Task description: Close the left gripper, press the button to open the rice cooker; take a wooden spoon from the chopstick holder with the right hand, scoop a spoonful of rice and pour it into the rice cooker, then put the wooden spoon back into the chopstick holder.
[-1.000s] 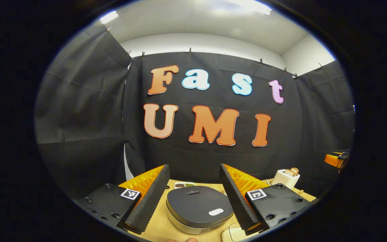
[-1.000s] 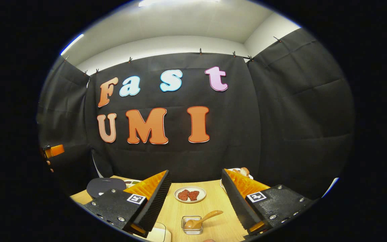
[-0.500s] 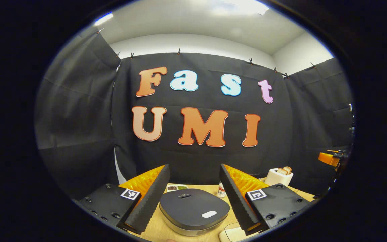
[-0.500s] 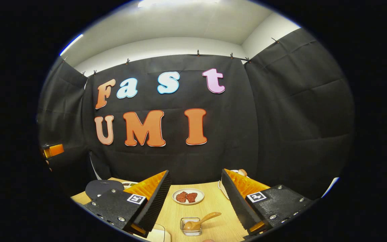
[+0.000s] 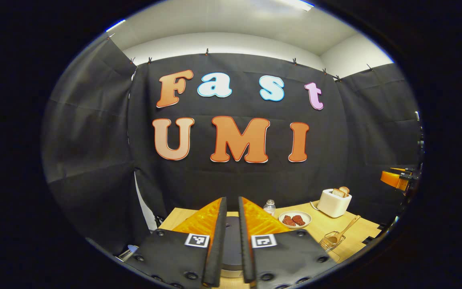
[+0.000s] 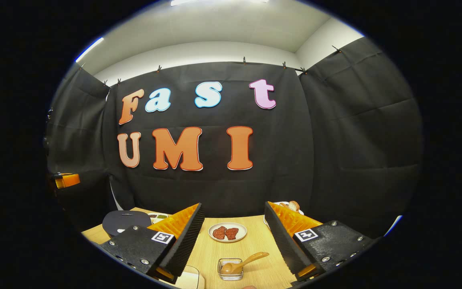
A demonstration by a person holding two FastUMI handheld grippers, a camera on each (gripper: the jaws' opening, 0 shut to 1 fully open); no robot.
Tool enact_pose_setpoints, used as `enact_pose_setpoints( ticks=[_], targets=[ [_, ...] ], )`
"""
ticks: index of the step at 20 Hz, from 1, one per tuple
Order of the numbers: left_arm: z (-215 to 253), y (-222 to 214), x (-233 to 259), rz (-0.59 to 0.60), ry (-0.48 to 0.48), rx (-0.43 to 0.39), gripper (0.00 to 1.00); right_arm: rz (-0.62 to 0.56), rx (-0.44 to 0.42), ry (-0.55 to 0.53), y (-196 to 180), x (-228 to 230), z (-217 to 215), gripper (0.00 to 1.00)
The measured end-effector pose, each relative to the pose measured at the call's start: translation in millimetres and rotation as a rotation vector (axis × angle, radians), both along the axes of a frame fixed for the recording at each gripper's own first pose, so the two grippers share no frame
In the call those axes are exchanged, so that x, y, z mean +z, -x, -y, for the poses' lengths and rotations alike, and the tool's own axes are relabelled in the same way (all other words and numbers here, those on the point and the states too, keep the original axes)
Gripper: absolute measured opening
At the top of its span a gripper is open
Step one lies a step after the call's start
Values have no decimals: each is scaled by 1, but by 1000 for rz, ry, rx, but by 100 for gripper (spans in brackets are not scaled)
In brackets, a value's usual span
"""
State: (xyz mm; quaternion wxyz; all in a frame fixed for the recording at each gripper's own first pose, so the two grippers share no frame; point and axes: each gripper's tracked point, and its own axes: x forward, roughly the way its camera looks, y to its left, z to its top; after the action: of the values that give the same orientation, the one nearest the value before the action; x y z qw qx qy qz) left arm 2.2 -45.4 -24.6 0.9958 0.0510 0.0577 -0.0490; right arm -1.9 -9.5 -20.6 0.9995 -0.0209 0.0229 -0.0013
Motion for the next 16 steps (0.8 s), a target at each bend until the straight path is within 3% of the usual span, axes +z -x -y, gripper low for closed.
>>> enact_pose_setpoints(
  ticks=[2,4,9,16],
  targets=[
    [5,-5,-13,-62,2,-29,9,-3,-6,-7,0,-2,2,94],
    [16,-3,-25,-91,-3,-72,4,-12,-3,-14,-1,-7,1,94],
    [35,-17,-83,-241,-20,-118,4,-32,-6,-16,-4,-17,6,94],
    [48,-37,-187,-448,-114,-132,4,-71,-48,-5,-7,-36,28,94]
  ],
)
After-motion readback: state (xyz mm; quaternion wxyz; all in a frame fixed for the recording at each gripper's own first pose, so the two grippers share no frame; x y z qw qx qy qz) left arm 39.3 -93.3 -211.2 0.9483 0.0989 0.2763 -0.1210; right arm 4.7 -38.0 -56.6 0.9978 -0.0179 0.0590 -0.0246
